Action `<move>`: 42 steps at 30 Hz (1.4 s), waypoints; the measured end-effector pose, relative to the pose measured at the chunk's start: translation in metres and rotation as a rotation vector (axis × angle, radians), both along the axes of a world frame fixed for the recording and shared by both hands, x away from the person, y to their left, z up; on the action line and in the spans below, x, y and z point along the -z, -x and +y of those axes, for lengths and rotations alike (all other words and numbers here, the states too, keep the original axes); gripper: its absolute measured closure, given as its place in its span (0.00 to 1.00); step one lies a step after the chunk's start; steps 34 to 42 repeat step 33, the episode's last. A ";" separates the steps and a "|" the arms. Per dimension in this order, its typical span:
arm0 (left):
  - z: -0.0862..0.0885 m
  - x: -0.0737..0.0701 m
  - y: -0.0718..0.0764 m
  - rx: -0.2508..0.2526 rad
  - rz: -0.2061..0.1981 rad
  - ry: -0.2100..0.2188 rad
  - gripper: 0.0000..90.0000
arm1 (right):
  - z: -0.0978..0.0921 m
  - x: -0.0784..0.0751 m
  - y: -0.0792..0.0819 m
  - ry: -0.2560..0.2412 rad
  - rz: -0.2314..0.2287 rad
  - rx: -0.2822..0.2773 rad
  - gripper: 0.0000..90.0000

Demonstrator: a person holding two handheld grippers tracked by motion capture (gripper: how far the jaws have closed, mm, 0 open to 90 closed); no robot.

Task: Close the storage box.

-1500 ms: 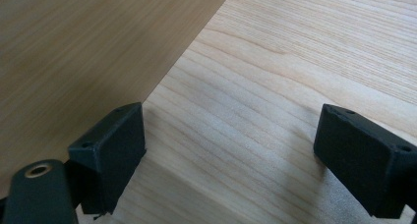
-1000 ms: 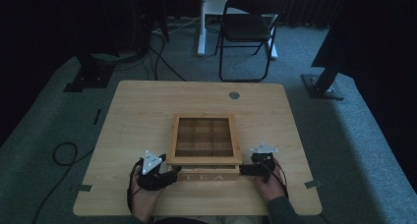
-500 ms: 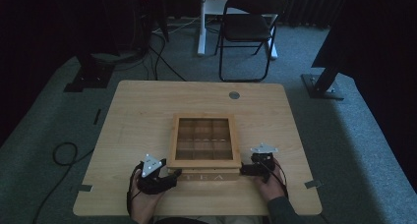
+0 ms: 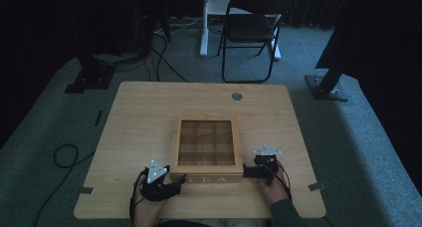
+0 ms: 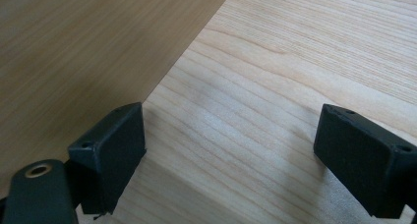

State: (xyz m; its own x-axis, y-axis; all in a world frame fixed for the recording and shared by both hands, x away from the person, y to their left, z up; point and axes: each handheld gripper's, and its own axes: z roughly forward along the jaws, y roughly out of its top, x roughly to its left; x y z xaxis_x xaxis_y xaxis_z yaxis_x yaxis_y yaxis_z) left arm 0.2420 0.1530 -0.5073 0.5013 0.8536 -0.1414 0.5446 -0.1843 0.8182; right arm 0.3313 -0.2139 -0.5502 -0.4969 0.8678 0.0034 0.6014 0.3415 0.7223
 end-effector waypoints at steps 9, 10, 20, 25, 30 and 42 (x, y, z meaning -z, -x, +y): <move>0.011 -0.015 0.012 -0.031 -0.114 0.085 0.36 | 0.000 0.000 0.000 0.000 -0.001 0.000 0.13; 0.014 -0.017 0.012 -0.038 -0.121 0.096 0.36 | 0.000 0.000 0.000 0.000 0.000 0.000 0.13; 0.033 -0.019 0.008 -0.111 -0.132 0.124 0.36 | 0.000 0.000 0.000 0.000 0.000 0.000 0.13; 0.043 -0.017 0.003 -0.155 -0.115 0.140 0.35 | 0.000 0.000 0.000 0.000 0.000 0.000 0.13; 0.047 -0.017 0.000 -0.182 -0.107 0.149 0.35 | 0.000 0.000 0.000 0.000 0.000 0.000 0.13; 0.049 -0.015 -0.002 -0.197 -0.094 0.160 0.35 | 0.000 0.000 0.000 0.000 0.000 0.000 0.13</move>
